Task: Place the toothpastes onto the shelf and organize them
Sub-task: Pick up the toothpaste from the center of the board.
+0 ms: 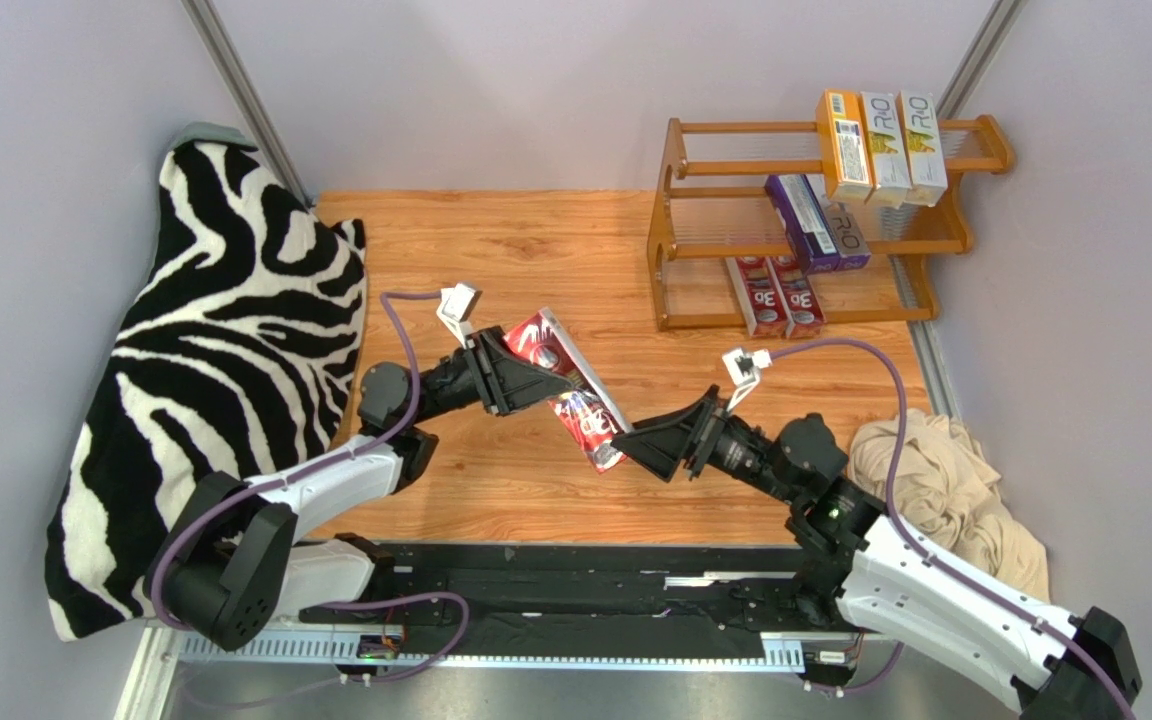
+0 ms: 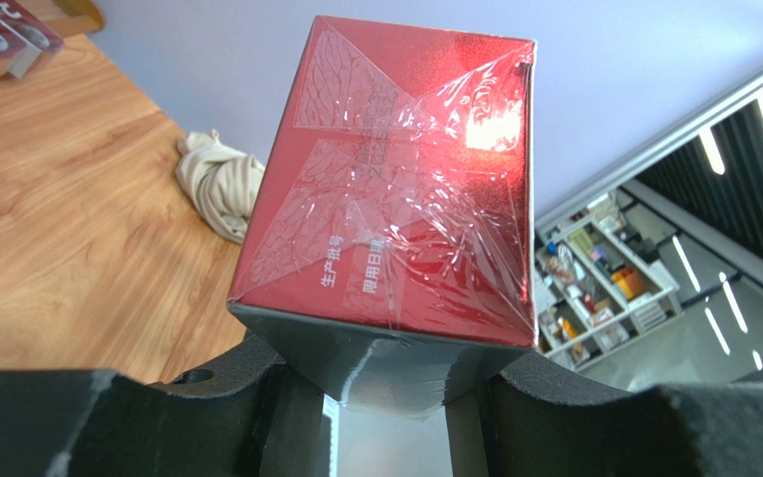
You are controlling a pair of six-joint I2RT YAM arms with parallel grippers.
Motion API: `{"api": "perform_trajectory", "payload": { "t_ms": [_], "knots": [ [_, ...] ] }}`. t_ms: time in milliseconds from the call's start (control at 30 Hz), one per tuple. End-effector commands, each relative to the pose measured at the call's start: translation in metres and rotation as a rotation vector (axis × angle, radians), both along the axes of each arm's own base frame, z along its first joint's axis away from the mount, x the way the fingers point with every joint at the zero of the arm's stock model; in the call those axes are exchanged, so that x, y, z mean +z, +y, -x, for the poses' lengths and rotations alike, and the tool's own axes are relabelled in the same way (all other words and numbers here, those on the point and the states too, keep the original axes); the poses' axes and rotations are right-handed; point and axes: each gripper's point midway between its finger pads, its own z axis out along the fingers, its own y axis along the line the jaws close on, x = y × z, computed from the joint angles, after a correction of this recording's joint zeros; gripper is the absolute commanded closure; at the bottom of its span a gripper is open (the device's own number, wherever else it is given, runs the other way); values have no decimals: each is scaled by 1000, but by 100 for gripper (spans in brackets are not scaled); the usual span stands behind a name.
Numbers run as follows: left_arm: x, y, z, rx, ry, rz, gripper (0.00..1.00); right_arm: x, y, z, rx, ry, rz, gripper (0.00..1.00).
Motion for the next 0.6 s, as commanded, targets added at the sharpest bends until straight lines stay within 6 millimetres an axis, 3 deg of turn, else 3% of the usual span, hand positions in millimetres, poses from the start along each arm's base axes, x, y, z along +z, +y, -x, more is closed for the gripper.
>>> {"api": "perform_trajectory", "payload": {
  "t_ms": [0, 200, 567],
  "knots": [
    [45, 13, 2, 77, -90, 160, 65, 24, -22, 0, -95, -55, -200, 2],
    [53, 15, -7, 114, -47, 202, 68, 40, -34, 12, -144, -136, -273, 0],
    [51, 6, -13, 142, 26, 233, 73, 43, -13, -1, -181, -134, -260, 2]
  ]
}}
